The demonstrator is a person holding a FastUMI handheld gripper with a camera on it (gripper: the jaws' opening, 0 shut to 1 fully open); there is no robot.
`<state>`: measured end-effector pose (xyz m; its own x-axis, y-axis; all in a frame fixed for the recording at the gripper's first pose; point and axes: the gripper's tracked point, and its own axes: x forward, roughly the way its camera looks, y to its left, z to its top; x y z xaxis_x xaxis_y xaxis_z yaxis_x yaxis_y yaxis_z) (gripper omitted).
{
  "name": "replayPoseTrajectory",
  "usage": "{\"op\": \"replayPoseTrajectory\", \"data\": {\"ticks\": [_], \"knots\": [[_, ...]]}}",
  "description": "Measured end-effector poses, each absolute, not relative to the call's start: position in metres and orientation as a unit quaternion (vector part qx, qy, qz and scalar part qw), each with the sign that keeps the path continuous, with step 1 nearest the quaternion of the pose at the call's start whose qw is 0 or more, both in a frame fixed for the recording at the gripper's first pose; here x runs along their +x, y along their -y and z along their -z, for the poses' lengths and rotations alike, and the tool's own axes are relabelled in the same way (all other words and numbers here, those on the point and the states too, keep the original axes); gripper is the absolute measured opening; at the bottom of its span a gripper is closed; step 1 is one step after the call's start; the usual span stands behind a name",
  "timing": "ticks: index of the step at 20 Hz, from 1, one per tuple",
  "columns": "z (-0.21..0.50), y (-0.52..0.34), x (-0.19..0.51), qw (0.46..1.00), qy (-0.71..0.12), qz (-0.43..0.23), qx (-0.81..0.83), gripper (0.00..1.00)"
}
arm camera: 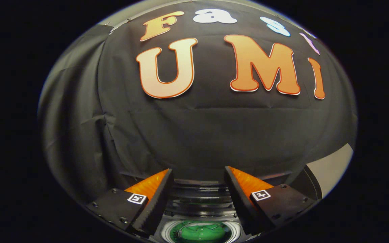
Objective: Put the clothes into the washing machine and then close the washing machine lid.
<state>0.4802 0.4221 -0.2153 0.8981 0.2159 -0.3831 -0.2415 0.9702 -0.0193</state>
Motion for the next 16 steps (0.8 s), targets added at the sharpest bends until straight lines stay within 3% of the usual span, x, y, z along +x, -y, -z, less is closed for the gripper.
{"op": "replayPoseTrajectory", "data": {"ticks": [4, 16], "knots": [[0.237, -0.411, 0.493, 0.969, -0.223, -0.094, -0.039, 0.98], [0.232, -0.405, 0.446, 0.977, -0.193, -0.079, -0.036, 1.00]]}}
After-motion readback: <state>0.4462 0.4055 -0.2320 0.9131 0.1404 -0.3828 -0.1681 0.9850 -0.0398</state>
